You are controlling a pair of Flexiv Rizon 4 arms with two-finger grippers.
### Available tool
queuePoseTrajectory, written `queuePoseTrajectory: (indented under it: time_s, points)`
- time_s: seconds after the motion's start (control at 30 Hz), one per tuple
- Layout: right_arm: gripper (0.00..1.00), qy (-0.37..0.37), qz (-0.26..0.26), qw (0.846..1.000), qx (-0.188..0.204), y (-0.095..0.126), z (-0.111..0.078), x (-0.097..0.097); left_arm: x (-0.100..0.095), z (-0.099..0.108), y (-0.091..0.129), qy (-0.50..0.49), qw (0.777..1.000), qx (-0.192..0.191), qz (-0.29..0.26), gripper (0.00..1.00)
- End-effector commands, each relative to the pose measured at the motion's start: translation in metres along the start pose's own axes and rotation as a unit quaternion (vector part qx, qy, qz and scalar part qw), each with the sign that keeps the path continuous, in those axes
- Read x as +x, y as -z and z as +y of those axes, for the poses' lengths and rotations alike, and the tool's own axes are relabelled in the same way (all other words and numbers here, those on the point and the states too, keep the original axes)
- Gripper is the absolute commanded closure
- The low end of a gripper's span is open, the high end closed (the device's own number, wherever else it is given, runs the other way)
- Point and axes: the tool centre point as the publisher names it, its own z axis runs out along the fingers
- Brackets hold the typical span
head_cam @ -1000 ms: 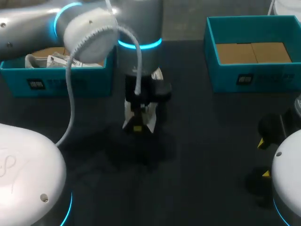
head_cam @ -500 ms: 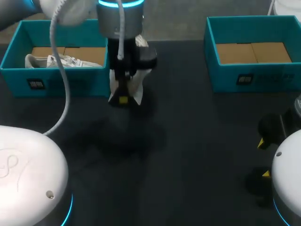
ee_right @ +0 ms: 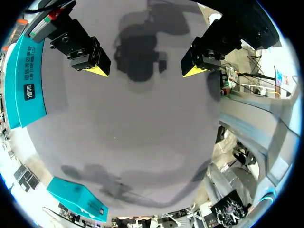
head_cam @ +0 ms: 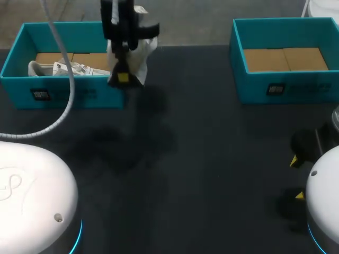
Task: Take the shoe out of the shoebox, open the shoe tongue, remove and reinsert the insole, then place the shoe into the shoebox
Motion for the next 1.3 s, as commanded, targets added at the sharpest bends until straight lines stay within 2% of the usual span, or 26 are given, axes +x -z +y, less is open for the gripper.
queuePoseTrajectory:
  time_s: [0.03, 0.37, 1.0, 1.03, 1.1, 1.17, 1.27, 1.3]
  points:
    - [0.0, 0.0, -0.001, 1.0, 0.001, 0.0, -0.001, 0.002, -0.021, 0.019, 0.021, -0.004, 1.0, 0.0, 0.017, 1.0]
    - [0.0, 0.0, -0.001, 1.0, 0.001, 0.0, -0.001, 0.002, -0.083, 0.067, 0.054, 0.016, 0.999, 0.015, 0.043, 1.0]
    - [0.0, 0.0, -0.001, 1.0, 0.001, 0.0, -0.001, 0.002, -0.083, 0.067, 0.054, 0.016, 0.999, 0.015, 0.043, 1.0]
    - [0.0, 0.0, -0.001, 1.0, 0.001, 0.0, -0.001, 0.002, -0.086, 0.072, 0.057, 0.01, 0.998, 0.023, 0.051, 1.0]
    - [0.0, 0.0, -0.001, 1.0, 0.001, 0.0, -0.001, 0.002, -0.095, 0.08, 0.062, 0.02, 0.999, 0.014, 0.028, 1.0]
    - [0.0, 0.0, -0.001, 1.0, 0.001, 0.0, -0.001, 0.002, -0.106, 0.089, 0.066, 0.025, 0.999, 0.022, 0.037, 1.0]
    - [0.0, 0.0, -0.001, 1.0, 0.001, 0.0, -0.001, 0.002, -0.127, 0.102, 0.069, 0.029, 0.999, 0.016, 0.032, 1.0]
    - [0.0, 0.0, -0.001, 1.0, 0.001, 0.0, -0.001, 0.002, -0.134, 0.105, 0.069, 0.031, 0.999, 0.003, 0.02, 1.0]
